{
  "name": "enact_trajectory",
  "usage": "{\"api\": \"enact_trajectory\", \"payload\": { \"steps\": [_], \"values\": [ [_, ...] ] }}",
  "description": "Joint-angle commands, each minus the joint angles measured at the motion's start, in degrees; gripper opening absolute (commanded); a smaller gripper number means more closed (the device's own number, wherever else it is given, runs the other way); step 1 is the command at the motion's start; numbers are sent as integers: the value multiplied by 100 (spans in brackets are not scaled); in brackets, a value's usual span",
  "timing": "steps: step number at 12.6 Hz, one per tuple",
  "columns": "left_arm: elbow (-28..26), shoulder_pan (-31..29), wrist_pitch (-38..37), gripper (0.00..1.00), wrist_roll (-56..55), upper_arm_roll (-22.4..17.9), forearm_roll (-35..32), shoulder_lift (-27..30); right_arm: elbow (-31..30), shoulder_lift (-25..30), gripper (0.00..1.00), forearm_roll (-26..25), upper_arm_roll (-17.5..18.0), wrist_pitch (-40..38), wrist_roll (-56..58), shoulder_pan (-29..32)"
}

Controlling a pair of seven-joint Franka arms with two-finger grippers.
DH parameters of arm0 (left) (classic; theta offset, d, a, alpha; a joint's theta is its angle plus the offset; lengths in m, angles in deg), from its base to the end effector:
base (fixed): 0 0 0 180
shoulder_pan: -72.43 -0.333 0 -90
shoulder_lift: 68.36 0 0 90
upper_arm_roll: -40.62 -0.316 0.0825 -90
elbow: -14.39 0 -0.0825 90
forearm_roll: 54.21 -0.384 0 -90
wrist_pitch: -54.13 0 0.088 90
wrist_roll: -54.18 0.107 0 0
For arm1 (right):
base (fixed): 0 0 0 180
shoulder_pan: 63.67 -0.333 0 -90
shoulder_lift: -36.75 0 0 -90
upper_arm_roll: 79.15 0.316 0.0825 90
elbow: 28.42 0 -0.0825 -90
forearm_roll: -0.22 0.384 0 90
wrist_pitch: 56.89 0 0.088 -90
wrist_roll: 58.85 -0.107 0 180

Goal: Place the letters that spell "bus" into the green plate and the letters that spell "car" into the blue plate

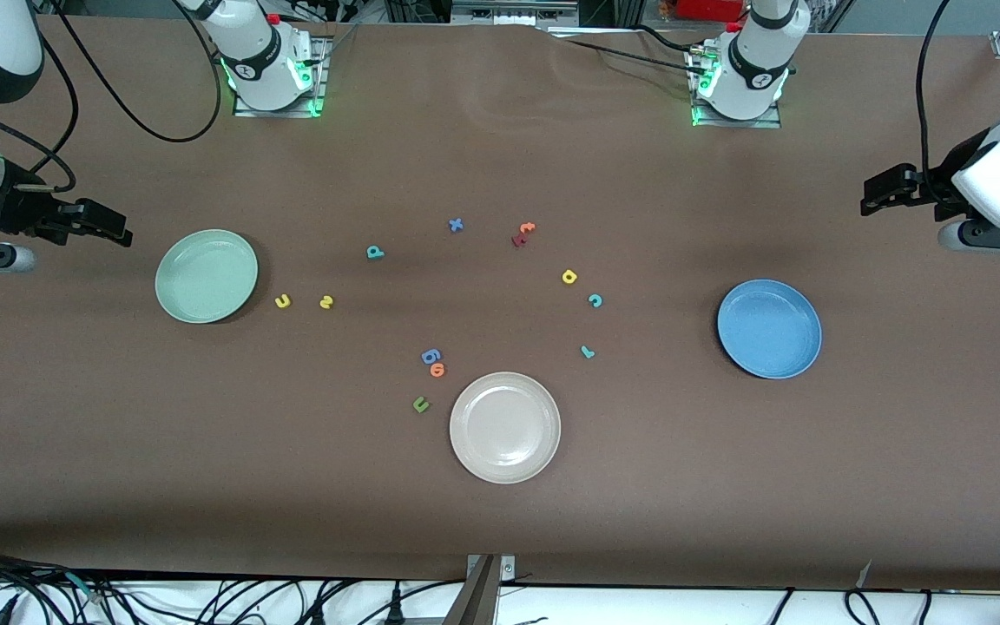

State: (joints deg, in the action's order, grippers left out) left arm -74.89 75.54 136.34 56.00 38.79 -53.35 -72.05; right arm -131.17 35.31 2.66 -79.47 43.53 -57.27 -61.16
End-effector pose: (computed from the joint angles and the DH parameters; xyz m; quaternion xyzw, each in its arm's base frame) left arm 0.5567 -0.0148 0.5840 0.9952 -0.0272 -0.0937 0.0069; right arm 0.5632 -0.0240 0.5202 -0.9991 0.0154 0.0321 0.0220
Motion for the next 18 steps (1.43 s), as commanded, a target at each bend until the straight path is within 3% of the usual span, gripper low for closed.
{"api": "enact_trajectory", "payload": {
  "steps": [1,13,18],
  "values": [
    [112,15,-39,100,82,-2,54,-78,27,74,100,73,32,187,-44,29],
    [121,32,-39,100,81,7,54,-96,1,-5,100,143,67,698,-17,-14],
    [121,41,-39,100,81,7,54,-96,9,-348,100,126,76,997,-35,-287]
  ]
}}
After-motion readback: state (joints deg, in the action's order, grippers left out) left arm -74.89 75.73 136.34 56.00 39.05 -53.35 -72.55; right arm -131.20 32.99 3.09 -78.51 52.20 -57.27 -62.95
